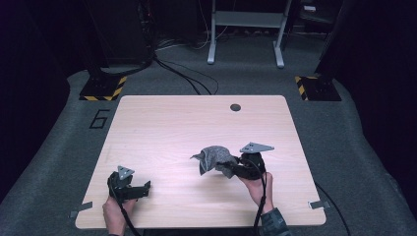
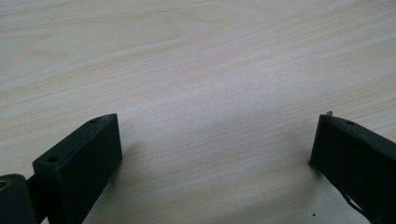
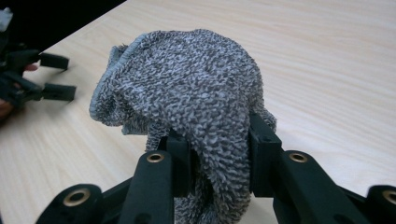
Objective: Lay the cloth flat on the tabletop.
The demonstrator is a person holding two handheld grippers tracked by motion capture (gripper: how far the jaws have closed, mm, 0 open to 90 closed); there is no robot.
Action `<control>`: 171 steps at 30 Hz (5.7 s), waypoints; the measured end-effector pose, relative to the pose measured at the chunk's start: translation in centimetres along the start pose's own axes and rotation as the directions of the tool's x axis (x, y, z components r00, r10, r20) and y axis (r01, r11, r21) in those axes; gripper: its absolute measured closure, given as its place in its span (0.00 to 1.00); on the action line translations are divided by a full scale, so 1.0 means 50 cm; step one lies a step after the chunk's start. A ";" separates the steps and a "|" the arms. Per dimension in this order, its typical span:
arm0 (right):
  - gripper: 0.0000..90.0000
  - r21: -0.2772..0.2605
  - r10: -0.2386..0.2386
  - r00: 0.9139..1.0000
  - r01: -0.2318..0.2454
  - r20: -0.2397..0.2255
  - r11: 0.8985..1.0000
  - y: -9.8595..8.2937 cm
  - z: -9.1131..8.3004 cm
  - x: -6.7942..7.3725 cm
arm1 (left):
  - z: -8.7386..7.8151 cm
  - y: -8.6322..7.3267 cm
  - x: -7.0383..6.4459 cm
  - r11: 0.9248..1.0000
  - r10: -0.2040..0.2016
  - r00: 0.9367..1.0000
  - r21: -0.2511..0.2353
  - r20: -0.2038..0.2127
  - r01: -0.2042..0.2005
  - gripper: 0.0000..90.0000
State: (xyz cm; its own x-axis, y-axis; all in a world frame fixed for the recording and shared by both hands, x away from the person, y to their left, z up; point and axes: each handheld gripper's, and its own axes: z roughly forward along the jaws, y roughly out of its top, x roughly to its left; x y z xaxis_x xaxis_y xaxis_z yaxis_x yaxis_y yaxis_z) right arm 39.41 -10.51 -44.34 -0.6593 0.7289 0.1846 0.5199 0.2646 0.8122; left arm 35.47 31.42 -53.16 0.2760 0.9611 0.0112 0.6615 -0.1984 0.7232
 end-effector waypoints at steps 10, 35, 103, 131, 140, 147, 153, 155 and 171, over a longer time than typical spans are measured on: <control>0.75 0.073 -0.024 0.995 0.031 -0.097 0.997 -0.039 0.043 0.051 | 0.001 0.000 -0.001 1.000 -0.007 1.000 -0.006 -0.001 0.007 0.02; 0.33 0.123 -0.069 0.998 0.069 -0.004 0.990 -0.052 0.036 0.075 | -0.017 -0.004 -0.016 1.000 0.026 0.999 -0.010 0.040 -0.025 0.07; 0.94 0.097 -0.118 0.987 0.108 0.107 0.989 -0.144 0.006 0.086 | -0.043 0.127 -0.278 0.923 0.382 0.890 -0.152 0.251 -0.353 0.98; 0.93 0.109 -0.044 0.990 0.029 0.135 0.994 -0.125 -0.026 0.000 | -0.011 0.203 -0.217 0.941 0.338 0.919 -0.075 0.204 -0.330 0.97; 0.70 0.117 -0.022 0.989 0.005 0.145 0.993 -0.105 -0.028 -0.005 | 0.003 0.194 -0.199 0.962 0.271 0.944 -0.032 0.190 -0.270 0.48; 0.56 0.058 -0.026 0.993 0.020 0.116 0.998 -0.068 -0.073 0.028 | -0.014 0.169 -0.212 0.960 0.277 0.936 -0.019 0.216 -0.280 0.36; 0.53 0.064 -0.041 0.999 0.039 0.022 0.997 -0.044 -0.071 0.073 | -0.003 0.134 -0.257 0.945 0.314 0.911 0.008 0.269 -0.328 0.39; 0.53 0.081 -0.045 0.999 0.044 0.018 0.996 -0.044 -0.064 0.079 | 0.004 0.127 -0.266 0.940 0.322 0.902 0.019 0.287 -0.341 0.42; 0.93 0.167 -0.053 0.997 0.044 0.049 0.985 -0.081 -0.012 0.057 | 0.029 0.093 -0.281 0.929 0.330 0.876 0.043 0.351 -0.368 0.78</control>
State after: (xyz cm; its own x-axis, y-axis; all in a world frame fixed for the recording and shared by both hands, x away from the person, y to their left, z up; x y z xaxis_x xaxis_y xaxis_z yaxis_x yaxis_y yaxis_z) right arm 35.12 -9.89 -46.79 -0.6581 0.7442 0.1140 0.5740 0.3980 0.7156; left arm 35.65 16.73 -50.96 0.7049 0.7092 0.0064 0.5434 -0.5459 0.6378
